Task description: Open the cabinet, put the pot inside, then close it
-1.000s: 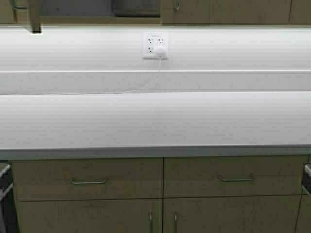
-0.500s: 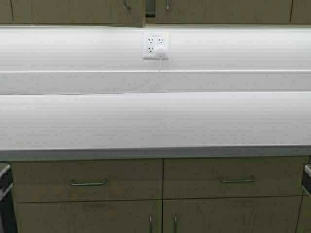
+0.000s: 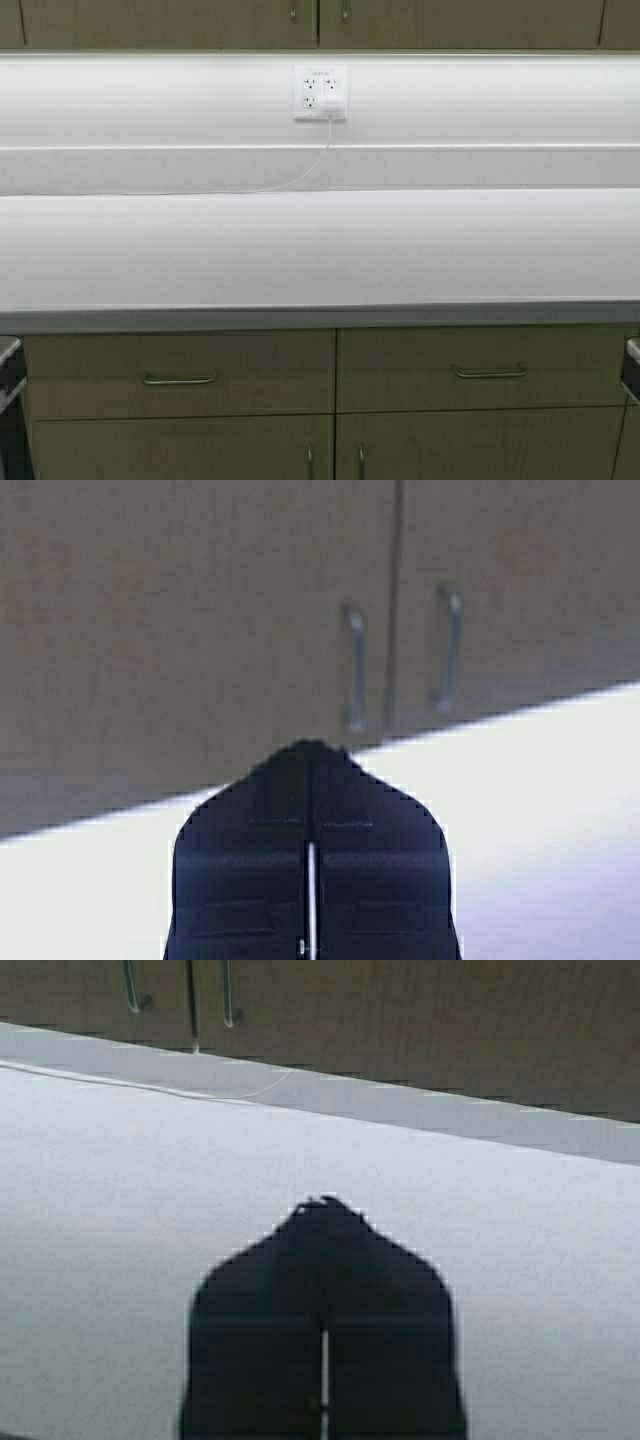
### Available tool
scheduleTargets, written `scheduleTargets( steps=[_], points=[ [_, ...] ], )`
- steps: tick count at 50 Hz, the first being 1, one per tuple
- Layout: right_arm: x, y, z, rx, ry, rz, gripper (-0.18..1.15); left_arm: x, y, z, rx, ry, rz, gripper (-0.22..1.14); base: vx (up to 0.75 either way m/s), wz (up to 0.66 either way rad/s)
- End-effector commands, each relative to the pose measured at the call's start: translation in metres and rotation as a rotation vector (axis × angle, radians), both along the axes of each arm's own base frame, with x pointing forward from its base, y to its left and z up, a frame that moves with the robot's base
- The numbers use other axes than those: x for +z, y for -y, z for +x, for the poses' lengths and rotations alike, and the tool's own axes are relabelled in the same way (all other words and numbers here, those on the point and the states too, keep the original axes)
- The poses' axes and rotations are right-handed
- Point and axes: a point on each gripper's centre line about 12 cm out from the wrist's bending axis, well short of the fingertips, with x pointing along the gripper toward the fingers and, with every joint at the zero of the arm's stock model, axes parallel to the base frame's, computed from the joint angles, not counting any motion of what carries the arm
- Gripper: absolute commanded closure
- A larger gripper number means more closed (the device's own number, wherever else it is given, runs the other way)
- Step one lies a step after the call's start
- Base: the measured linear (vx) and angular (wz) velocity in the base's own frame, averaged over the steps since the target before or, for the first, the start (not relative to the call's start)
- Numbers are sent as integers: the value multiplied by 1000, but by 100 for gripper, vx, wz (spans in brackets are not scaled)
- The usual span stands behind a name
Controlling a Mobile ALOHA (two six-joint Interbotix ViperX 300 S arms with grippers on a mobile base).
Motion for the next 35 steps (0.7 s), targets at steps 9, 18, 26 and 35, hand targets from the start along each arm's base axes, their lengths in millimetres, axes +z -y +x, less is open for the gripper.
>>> scheduleTargets(
  steps=[9,18,26,35],
  points=[
    [17,-10,-5,39,43,15,91,1,0,-4,-5,6,-6,88,2,-2],
    [25,-27,7,72,54,22,91,-12,-11,-31,-9,-5,-1,88,1,1],
    [33,-41,27,81,57,24,91,-17,-14,-38,-13,-3,-3,88,0,0],
    [39,-41,25,83,66,31,91,-18,-13,-37,-14,-4,-2,88,0,1]
  ],
)
